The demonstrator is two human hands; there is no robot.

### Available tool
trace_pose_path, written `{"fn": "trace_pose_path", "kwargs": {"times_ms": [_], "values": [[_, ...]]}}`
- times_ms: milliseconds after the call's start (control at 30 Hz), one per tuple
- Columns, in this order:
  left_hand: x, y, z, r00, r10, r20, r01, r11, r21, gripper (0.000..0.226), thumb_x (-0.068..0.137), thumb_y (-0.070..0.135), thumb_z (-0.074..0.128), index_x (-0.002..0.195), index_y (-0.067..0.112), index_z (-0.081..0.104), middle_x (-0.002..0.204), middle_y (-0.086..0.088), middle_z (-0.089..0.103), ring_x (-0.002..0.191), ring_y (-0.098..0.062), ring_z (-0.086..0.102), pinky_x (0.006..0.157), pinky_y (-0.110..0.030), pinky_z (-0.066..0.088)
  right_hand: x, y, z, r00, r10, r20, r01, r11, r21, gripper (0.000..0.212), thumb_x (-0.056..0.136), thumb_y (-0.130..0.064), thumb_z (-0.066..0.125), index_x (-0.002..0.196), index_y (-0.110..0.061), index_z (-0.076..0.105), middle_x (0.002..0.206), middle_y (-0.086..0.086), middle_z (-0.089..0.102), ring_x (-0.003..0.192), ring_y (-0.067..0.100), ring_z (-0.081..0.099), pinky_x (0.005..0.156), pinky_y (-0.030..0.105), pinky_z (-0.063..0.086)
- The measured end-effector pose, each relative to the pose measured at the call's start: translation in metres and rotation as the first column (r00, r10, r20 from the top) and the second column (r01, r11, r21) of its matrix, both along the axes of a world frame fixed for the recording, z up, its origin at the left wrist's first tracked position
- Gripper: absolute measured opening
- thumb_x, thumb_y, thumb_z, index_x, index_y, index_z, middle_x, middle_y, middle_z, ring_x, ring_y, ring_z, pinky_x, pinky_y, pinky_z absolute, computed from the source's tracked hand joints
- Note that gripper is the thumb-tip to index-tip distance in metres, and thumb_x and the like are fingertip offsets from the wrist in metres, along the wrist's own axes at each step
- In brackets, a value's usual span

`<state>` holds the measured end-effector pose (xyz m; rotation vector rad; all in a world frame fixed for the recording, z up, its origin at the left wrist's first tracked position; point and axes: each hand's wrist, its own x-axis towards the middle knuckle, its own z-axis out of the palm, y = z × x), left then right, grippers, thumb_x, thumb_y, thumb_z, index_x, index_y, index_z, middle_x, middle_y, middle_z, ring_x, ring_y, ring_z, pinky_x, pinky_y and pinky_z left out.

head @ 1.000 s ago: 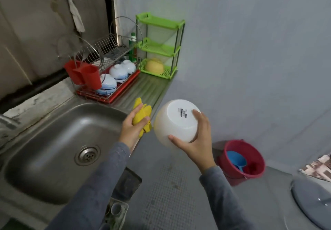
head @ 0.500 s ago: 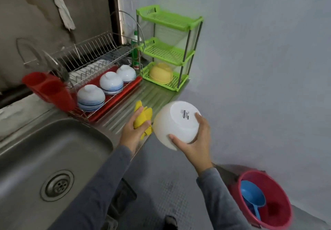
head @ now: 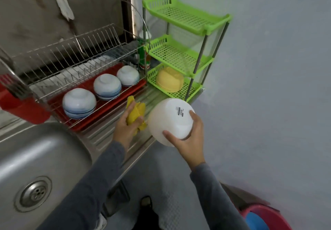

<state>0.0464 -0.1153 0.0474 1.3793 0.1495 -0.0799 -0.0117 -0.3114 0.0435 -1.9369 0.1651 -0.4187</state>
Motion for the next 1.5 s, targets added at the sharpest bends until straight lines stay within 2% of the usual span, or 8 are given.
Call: {"fn": "trace_pose_path", "kwargs": {"times_ms": [100,233,733,867,967,1133,1233,1500], "values": [[0.026,0.002,-0.006,0.999,0.038,0.010,-0.038,0.999,0.025,0.063,0.095,-0.005,0.058,0.149,0.023,0.042,0.116,0.039,0.061,0.109,0.008,0.060,0.090,-0.024,0.056,0.035,0.002,-0.009,0.999,0.003,-0.035,-0.001,0.999,0.043,0.106,0.056,-0.063,0.086,0.142,-0.035,0.031,0.141,-0.015,0.031,0.133,0.012,0.037,0.114,0.042,0.039],[0.060,0.009,-0.019,0.993,0.119,0.012,-0.120,0.992,0.050,0.062,0.094,0.007,0.065,0.144,0.039,0.046,0.149,0.011,0.048,0.129,-0.010,0.053,0.096,-0.030,0.053,0.082,0.012,-0.014,0.996,-0.007,-0.087,0.015,0.996,0.087,0.113,0.055,-0.060,0.087,0.145,-0.027,0.026,0.139,-0.013,0.026,0.133,0.015,0.035,0.115,0.045,0.038],[0.132,-0.006,-0.043,0.979,0.205,-0.010,-0.203,0.975,0.094,0.058,0.094,0.009,0.065,0.136,0.047,0.048,0.150,0.008,0.045,0.133,-0.011,0.049,0.111,-0.043,0.043,0.194,0.020,-0.033,0.989,-0.063,-0.132,0.065,0.998,0.008,0.119,0.060,-0.055,0.090,0.148,-0.008,0.026,0.150,0.010,0.021,0.140,0.024,0.025,0.120,0.042,0.028],[0.141,-0.012,-0.048,0.972,0.235,0.000,-0.235,0.968,0.090,0.058,0.095,0.008,0.065,0.140,0.039,0.047,0.151,0.008,0.044,0.134,-0.012,0.048,0.109,-0.042,0.046,0.210,0.021,-0.041,0.982,-0.106,-0.156,0.114,0.992,0.048,0.116,0.065,-0.044,0.091,0.151,-0.010,0.021,0.160,0.007,0.005,0.147,0.013,0.007,0.120,0.024,0.010],[0.149,-0.017,-0.048,0.966,0.258,0.001,-0.257,0.961,0.102,0.059,0.095,0.003,0.062,0.144,0.030,0.046,0.153,0.004,0.043,0.131,-0.011,0.050,0.097,-0.021,0.051,0.225,0.018,-0.043,0.972,-0.130,-0.196,0.146,0.987,0.070,0.114,0.068,-0.039,0.091,0.151,-0.007,0.021,0.160,0.008,0.003,0.144,0.008,0.008,0.112,0.012,0.003],[0.163,-0.021,-0.046,0.965,0.258,0.046,-0.262,0.957,0.121,0.058,0.095,-0.003,0.060,0.145,0.021,0.045,0.157,0.003,0.036,0.136,-0.010,0.043,0.095,-0.008,0.045,0.252,0.009,-0.046,0.959,-0.178,-0.222,0.201,0.976,0.087,0.124,0.065,-0.044,0.092,0.154,-0.007,0.014,0.156,0.015,0.009,0.146,0.023,0.011,0.122,0.020,0.003],[0.172,-0.025,-0.047,0.968,0.246,0.052,-0.251,0.961,0.118,0.057,0.094,0.000,0.062,0.143,0.026,0.047,0.155,0.004,0.038,0.136,-0.009,0.044,0.104,-0.014,0.043,0.262,0.003,-0.046,0.948,-0.151,-0.280,0.184,0.978,0.095,0.127,0.072,-0.040,0.089,0.157,-0.010,-0.001,0.162,0.014,-0.004,0.148,0.016,0.000,0.097,-0.004,-0.016],[0.184,-0.044,-0.038,0.979,0.194,0.058,-0.197,0.980,0.038,0.059,0.094,-0.013,0.054,0.148,0.006,0.040,0.148,0.005,0.037,0.103,0.025,0.053,0.083,-0.005,0.045,0.288,0.003,-0.031,0.897,-0.142,-0.418,0.143,0.989,-0.030,0.107,0.082,-0.048,0.078,0.154,0.002,0.016,0.157,0.022,0.018,0.147,0.035,0.012,0.124,0.040,0.004]]}}
